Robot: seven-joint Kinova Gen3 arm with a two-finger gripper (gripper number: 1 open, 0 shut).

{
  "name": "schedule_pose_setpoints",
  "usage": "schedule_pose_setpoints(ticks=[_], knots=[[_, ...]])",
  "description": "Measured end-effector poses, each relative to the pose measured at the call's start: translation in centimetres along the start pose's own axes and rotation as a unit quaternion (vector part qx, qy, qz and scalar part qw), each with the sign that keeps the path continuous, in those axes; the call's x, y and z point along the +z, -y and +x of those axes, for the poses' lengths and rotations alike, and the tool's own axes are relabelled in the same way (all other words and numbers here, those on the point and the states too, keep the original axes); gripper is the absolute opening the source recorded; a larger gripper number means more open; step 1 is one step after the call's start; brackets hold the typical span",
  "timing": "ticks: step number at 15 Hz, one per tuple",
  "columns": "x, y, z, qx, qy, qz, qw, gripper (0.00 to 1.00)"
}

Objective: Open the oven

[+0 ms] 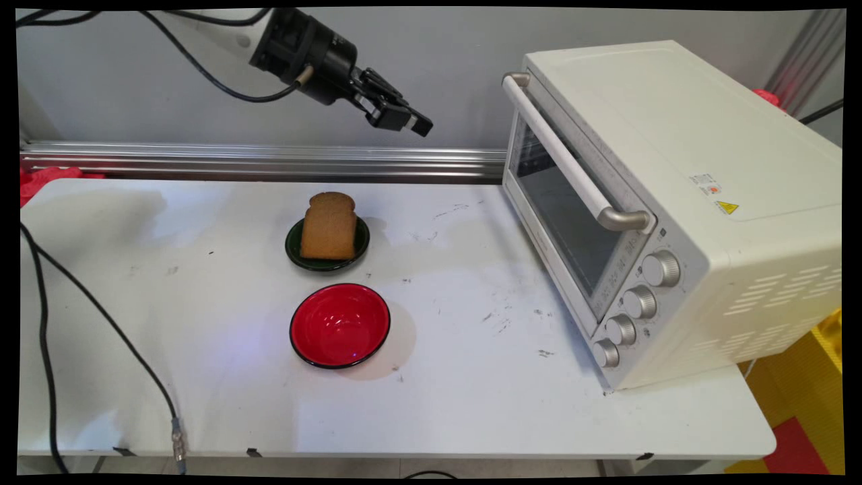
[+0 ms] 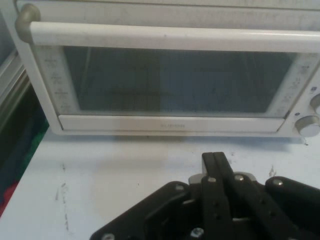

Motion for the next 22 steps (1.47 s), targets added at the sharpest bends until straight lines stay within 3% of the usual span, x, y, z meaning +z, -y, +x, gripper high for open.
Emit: schedule_pose_setpoints(ticks=[6,14,22], knots=[[2.8,0.6,3.0,0.007,0.003,-0.013,0.9999,0.0],[8.9,0.6,10.3,0.043,0.01,-0.021,0.9988,0.0],[12.6,0.6,13.3,0.057,0.04,-0.035,0.9969,0.0]])
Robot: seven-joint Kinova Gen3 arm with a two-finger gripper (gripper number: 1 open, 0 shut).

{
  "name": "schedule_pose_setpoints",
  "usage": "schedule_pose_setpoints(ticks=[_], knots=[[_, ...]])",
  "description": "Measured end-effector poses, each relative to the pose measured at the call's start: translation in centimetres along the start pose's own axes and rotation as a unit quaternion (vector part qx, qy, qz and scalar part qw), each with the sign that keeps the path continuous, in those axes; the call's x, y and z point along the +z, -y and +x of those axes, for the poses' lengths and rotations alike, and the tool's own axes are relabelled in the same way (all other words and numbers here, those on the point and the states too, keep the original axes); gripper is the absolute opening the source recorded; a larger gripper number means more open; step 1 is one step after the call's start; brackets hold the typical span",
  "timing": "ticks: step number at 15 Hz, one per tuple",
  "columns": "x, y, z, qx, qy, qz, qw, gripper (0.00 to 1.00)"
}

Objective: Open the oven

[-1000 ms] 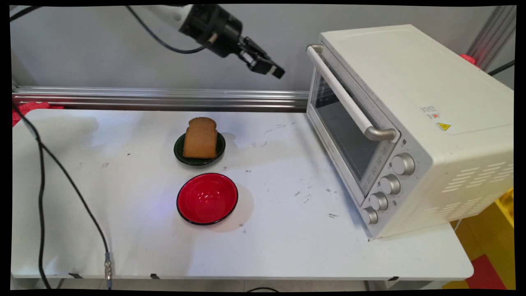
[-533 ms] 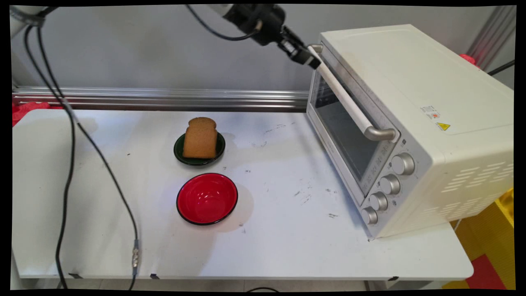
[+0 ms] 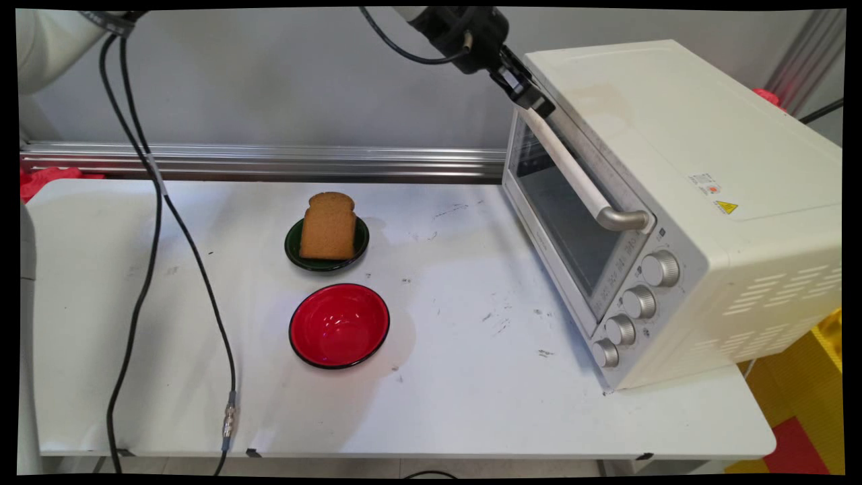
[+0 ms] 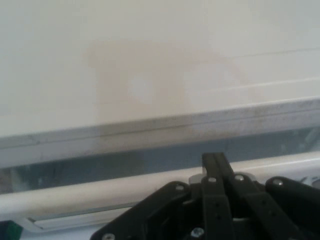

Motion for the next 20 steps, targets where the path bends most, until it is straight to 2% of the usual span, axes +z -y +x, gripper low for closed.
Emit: schedule_pose_setpoints(ticks=[9,20], knots=[[2.8,0.2,1.3,-0.011,0.011,-0.014,0.9998,0.0],[5.1,0.7,1.1,-0.02,0.02,-0.018,0.9994,0.0]])
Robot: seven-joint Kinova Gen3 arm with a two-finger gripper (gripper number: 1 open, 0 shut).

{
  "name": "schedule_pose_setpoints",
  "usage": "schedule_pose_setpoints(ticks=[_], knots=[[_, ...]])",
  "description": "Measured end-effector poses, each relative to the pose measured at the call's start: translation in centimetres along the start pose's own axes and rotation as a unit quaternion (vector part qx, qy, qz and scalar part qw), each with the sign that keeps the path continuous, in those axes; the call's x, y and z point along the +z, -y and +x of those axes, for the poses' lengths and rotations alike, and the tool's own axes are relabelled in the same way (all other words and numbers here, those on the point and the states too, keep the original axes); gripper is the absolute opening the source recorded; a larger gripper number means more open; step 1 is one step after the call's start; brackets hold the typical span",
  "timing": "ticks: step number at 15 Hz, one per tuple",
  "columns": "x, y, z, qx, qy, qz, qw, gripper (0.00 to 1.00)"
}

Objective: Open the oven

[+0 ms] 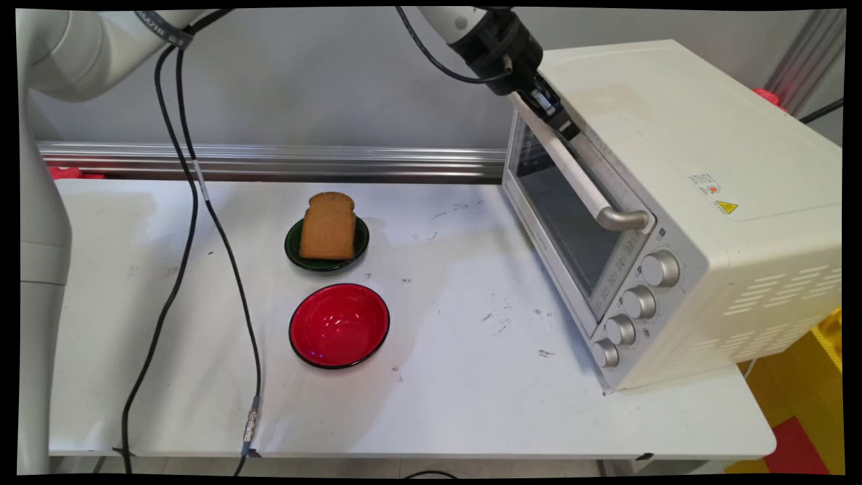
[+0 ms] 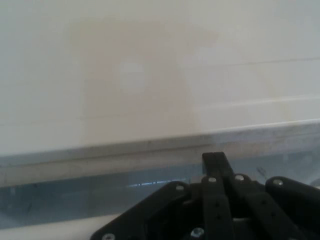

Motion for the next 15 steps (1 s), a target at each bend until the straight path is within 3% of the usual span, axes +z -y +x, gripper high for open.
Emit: schedule_pose_setpoints(ticks=[15], knots=[[0.6,0.2,-3.6,-0.015,0.028,-0.001,0.9995,0.0]])
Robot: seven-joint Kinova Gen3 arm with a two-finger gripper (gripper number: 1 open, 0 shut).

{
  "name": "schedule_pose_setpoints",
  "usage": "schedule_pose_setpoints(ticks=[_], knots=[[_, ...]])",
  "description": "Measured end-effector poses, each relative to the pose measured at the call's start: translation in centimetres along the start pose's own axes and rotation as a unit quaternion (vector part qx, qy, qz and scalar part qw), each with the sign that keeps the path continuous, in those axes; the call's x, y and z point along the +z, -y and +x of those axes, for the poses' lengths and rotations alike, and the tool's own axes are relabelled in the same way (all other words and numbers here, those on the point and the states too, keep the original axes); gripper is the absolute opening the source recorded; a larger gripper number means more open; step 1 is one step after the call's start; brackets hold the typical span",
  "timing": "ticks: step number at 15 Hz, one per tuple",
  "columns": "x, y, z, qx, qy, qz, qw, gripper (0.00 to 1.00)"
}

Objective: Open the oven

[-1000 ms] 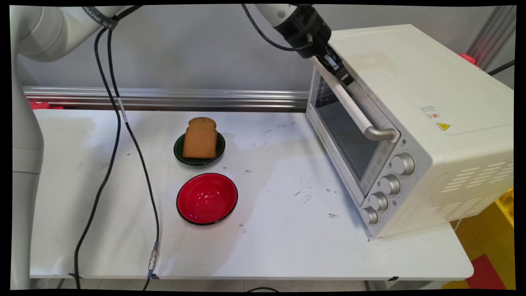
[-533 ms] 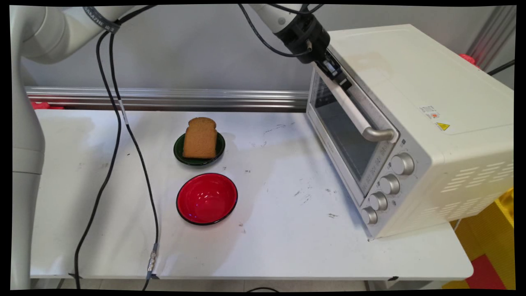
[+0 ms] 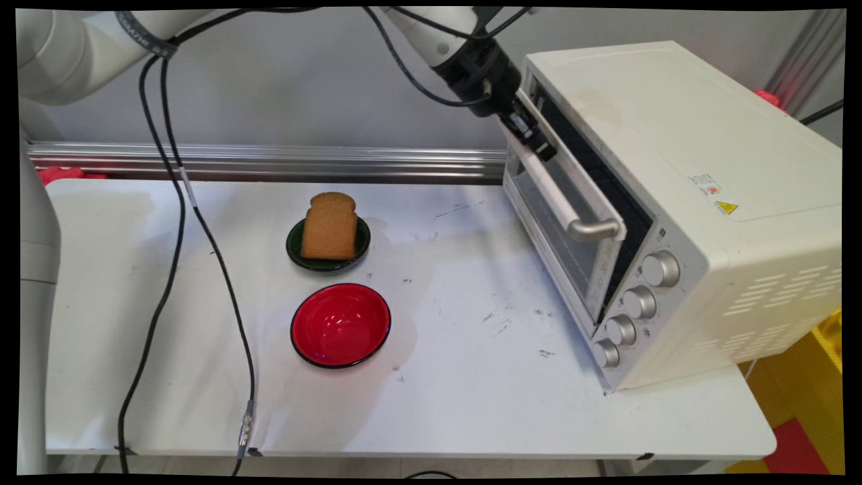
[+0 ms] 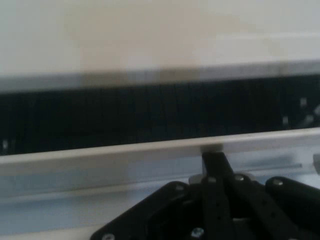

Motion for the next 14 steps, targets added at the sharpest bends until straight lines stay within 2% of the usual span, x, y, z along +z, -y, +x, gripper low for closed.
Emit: schedule_pose_setpoints(ticks=[8,14], knots=[[-1.1,0.1,-4.6,-0.013,0.034,-0.001,0.9993,0.0],[-0.5,0.3,-7.5,-0.017,0.033,-0.004,0.9993,0.0]])
